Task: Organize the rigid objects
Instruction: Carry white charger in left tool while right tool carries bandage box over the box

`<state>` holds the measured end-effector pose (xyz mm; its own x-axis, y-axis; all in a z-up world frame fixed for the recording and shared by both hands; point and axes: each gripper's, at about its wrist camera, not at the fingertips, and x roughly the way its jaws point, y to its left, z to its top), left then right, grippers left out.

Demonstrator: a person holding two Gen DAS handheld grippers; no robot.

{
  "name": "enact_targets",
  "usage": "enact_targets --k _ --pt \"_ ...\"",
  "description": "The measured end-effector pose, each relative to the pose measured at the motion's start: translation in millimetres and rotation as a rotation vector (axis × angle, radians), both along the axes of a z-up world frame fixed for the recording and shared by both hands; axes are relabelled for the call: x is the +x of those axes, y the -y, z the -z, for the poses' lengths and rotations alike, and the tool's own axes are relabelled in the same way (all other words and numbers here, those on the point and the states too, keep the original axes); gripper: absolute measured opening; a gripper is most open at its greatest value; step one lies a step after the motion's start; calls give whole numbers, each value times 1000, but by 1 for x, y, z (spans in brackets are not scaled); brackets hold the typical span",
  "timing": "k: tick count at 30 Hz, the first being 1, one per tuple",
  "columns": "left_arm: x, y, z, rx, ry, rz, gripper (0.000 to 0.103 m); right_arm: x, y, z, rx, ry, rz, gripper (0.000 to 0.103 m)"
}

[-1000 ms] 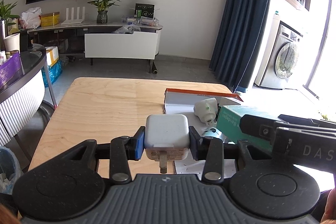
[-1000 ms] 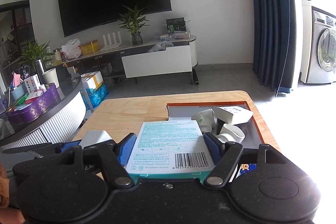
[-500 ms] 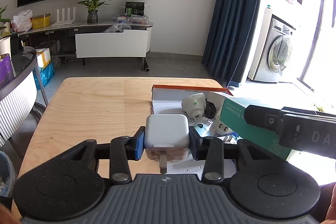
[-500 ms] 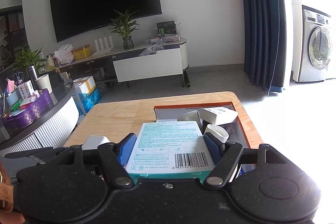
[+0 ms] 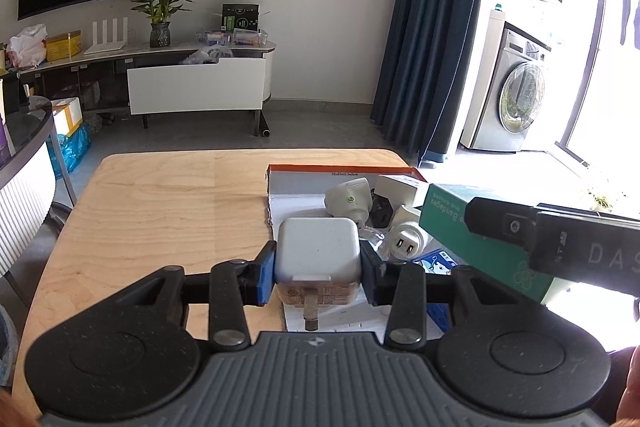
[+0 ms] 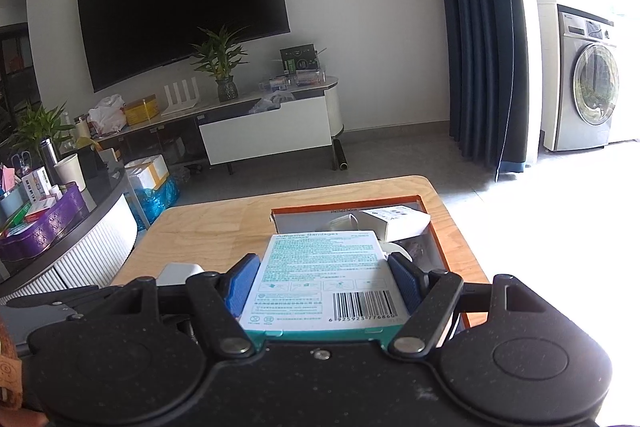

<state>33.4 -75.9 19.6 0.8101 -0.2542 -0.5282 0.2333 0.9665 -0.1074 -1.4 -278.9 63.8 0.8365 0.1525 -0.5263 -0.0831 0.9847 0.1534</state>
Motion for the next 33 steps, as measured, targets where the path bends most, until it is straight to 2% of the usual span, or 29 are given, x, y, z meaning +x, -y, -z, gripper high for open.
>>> enact_targets --k 19,33 --pt "20 35 -3 -2 -12 84 42 17 38 -3 -1 18 92 84" --pt "34 55 -1 2 -23 121 42 36 49 -4 -4 19 95 84"
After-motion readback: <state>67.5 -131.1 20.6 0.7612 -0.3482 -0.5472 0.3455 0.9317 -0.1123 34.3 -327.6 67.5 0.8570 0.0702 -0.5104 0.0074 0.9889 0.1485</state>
